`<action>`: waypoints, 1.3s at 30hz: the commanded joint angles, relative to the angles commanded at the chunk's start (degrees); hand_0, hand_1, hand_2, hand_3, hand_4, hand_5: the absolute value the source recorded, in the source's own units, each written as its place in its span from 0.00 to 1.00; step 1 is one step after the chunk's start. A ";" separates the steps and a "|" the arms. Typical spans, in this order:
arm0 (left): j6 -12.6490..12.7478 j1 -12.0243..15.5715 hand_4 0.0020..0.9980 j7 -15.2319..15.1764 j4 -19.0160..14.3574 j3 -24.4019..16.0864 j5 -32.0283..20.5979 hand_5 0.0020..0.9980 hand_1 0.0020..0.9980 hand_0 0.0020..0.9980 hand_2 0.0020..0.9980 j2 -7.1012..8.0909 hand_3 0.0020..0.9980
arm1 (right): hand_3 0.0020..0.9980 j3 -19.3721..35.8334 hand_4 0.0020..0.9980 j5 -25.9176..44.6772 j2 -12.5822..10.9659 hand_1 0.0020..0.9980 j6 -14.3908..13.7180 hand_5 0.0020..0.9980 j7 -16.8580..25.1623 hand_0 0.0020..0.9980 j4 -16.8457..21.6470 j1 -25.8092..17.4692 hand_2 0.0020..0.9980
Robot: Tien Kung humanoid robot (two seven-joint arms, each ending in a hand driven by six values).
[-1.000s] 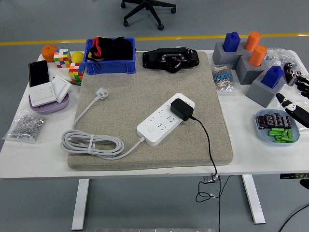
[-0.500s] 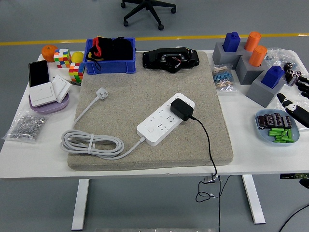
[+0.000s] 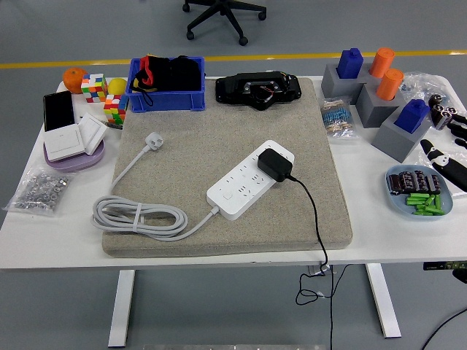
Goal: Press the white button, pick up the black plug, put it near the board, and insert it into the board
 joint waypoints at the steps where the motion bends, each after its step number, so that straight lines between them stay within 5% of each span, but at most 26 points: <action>1: 0.00 0.05 0.57 0.01 0.00 -0.05 0.04 0.19 0.68 0.69 0.66 -0.01 0.69 | 0.74 -0.04 0.92 0.02 0.01 0.76 -0.02 0.28 0.01 0.78 0.03 -0.03 0.71; 39: -0.22 -0.09 0.57 0.13 0.00 0.37 0.59 0.19 0.68 0.69 0.66 0.33 0.69 | 0.73 -0.15 0.90 -0.08 -0.25 0.75 0.19 0.26 -0.08 0.78 0.05 0.22 0.70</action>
